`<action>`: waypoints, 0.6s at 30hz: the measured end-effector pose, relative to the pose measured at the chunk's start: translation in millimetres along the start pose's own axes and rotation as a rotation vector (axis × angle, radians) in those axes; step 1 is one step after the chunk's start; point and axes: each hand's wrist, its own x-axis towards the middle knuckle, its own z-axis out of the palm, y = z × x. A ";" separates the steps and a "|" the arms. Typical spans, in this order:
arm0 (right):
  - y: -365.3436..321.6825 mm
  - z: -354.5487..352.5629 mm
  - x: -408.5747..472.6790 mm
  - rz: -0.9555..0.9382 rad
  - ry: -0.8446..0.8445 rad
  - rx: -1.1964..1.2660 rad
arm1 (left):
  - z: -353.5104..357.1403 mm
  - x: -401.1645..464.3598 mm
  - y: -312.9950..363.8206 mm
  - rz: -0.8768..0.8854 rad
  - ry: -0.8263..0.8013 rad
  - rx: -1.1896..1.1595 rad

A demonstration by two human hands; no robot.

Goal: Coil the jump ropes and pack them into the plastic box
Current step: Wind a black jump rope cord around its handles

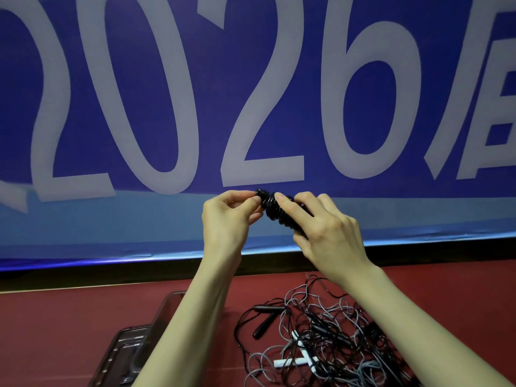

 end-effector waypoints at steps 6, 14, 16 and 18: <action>-0.4 3.6 -3.3 0.058 0.000 0.078 | 3.6 0.0 -4.8 -0.058 -0.011 -0.155; -0.7 7.9 -5.8 0.031 0.011 -0.003 | 4.0 0.3 -7.4 -0.059 -0.010 -0.112; -2.9 9.4 -6.4 0.037 0.001 -0.009 | 2.7 2.2 -8.3 -0.035 0.010 -0.057; -3.3 10.6 -6.5 0.052 -0.006 0.001 | 2.3 2.9 -10.6 -0.005 0.025 -0.008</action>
